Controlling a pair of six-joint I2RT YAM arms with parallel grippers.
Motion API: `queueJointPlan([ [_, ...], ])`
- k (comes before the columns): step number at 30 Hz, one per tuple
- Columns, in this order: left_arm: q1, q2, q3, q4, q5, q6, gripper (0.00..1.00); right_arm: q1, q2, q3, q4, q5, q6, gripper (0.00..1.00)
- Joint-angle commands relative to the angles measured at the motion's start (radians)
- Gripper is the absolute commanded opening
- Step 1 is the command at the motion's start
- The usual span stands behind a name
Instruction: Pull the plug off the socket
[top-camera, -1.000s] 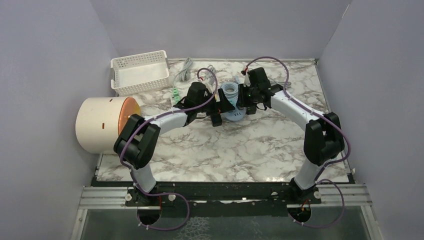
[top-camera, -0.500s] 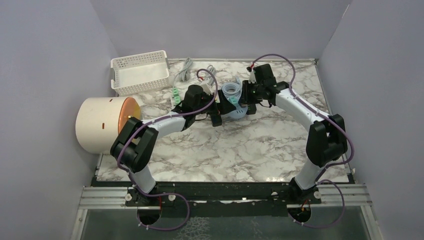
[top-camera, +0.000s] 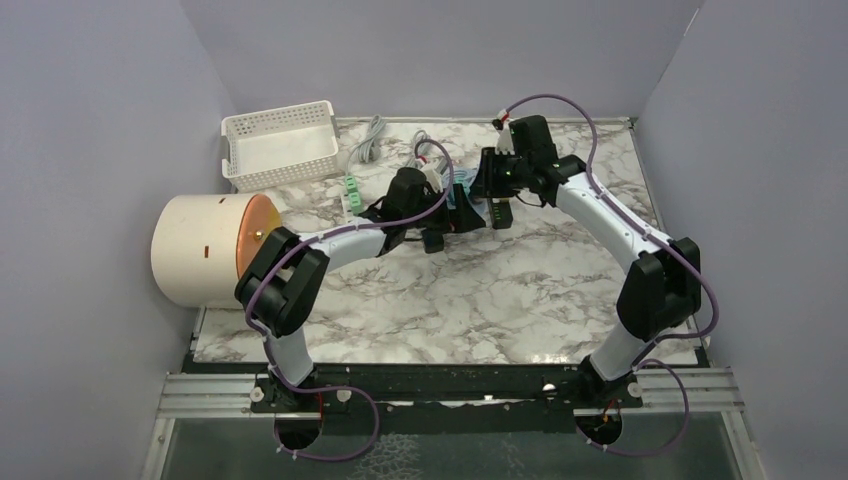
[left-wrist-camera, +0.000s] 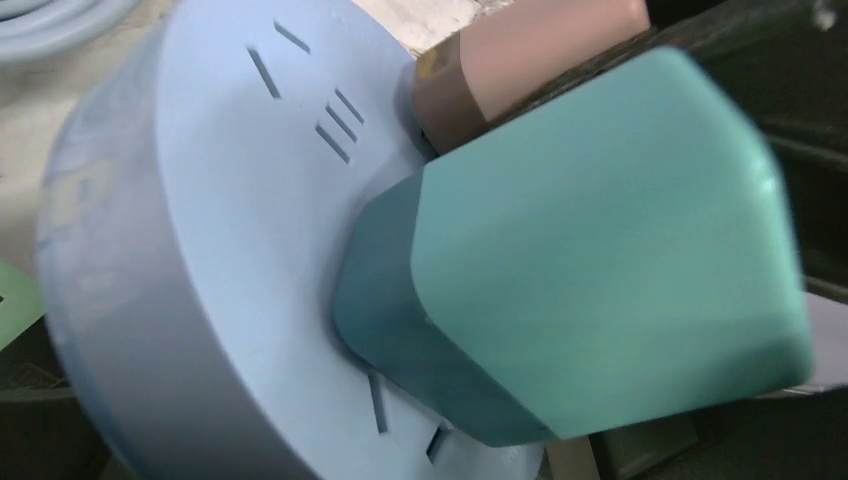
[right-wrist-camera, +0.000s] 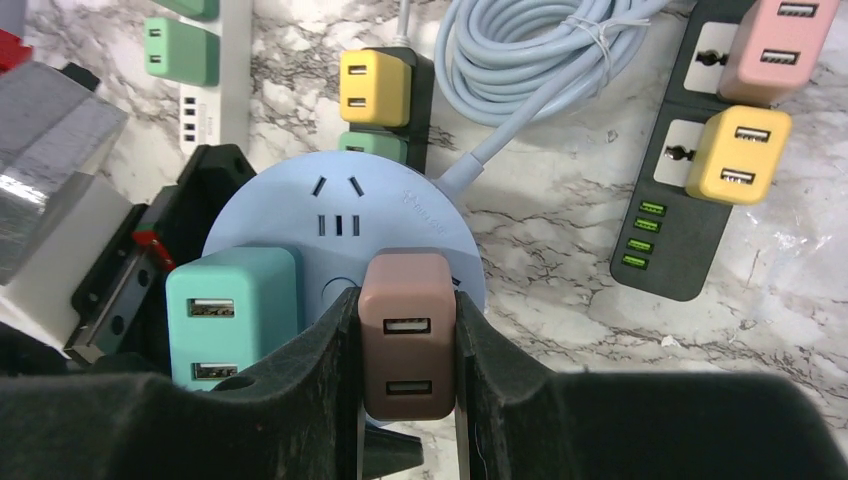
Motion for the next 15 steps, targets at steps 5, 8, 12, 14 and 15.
queueJointPlan([
  [5, -0.002, 0.018, 0.004, 0.098, 0.013, -0.082, 0.7, 0.004, -0.076, 0.064, 0.118, -0.113, 0.036, 0.01],
  [8, -0.001, -0.005, -0.026, 0.173, 0.003, -0.116, 0.76, 0.004, -0.082, 0.057, 0.118, -0.106, 0.033, 0.01],
  [12, 0.0, -0.049, -0.066, 0.238, -0.011, -0.136, 0.9, -0.001, -0.09, 0.043, 0.121, -0.093, 0.032, 0.01],
  [14, 0.001, -0.065, -0.078, 0.243, -0.017, -0.138, 0.93, -0.005, -0.089, 0.038, 0.121, -0.093, 0.033, 0.01],
  [15, 0.003, -0.07, -0.082, 0.243, -0.021, -0.14, 0.94, -0.006, -0.09, 0.037, 0.123, -0.095, 0.033, 0.01],
])
